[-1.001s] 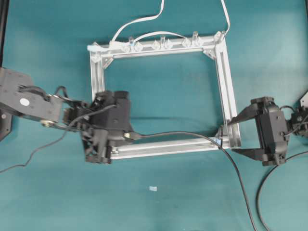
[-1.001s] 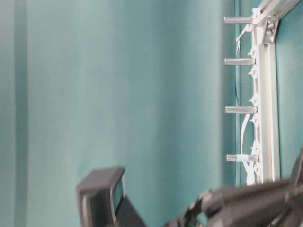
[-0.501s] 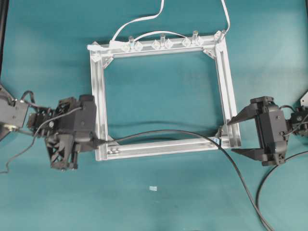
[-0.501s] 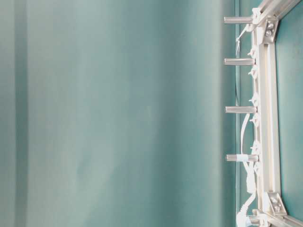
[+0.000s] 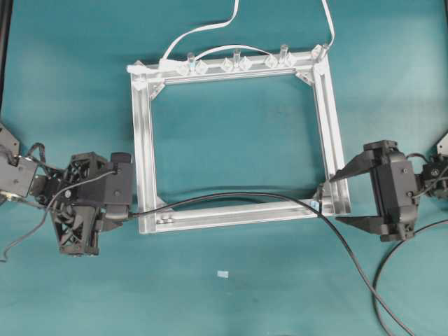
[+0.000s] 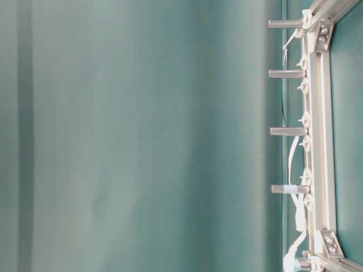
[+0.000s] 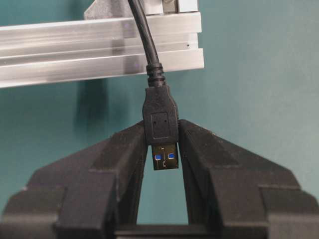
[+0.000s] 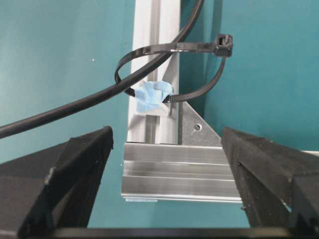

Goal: Insert the wire through the string loop located on the right side.

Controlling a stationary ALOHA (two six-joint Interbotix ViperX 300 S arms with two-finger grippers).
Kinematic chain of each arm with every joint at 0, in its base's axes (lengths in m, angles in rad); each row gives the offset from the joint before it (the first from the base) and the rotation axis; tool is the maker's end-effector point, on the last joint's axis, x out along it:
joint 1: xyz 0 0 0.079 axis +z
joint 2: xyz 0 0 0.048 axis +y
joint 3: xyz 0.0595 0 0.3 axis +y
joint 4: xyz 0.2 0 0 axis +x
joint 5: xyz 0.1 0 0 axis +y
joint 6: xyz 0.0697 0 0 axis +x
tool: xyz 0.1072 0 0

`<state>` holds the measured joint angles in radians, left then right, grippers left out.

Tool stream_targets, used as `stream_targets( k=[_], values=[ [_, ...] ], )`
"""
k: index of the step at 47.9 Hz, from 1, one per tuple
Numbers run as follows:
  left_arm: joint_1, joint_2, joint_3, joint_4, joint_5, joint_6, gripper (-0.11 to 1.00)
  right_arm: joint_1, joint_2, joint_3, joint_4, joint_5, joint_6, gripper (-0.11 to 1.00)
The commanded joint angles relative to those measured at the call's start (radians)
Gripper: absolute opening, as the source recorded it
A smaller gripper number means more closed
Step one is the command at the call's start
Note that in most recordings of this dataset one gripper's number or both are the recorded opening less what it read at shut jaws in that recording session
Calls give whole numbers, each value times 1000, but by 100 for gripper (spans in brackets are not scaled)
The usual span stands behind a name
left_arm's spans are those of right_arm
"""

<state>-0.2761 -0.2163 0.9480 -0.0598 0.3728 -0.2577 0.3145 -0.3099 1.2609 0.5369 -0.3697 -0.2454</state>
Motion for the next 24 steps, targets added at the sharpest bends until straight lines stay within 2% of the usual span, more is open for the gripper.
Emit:
stream_targets(
  k=[1,15,16,24],
  values=[
    [-6,-5,-8,0,8,-15,22,-2,-9,-18,0,-5,-3,99],
    [-6,-5,-12,2,37,-32,23,-2,-9,-21,0,-5,-2,99],
    [-5,-5,-12,3,37,-31,26,-2,-9,-21,0,-5,-2,99],
    [-5,-9,-11,8,34,-18,74,-2,-9,-23,0,-5,-3,99]
  ],
)
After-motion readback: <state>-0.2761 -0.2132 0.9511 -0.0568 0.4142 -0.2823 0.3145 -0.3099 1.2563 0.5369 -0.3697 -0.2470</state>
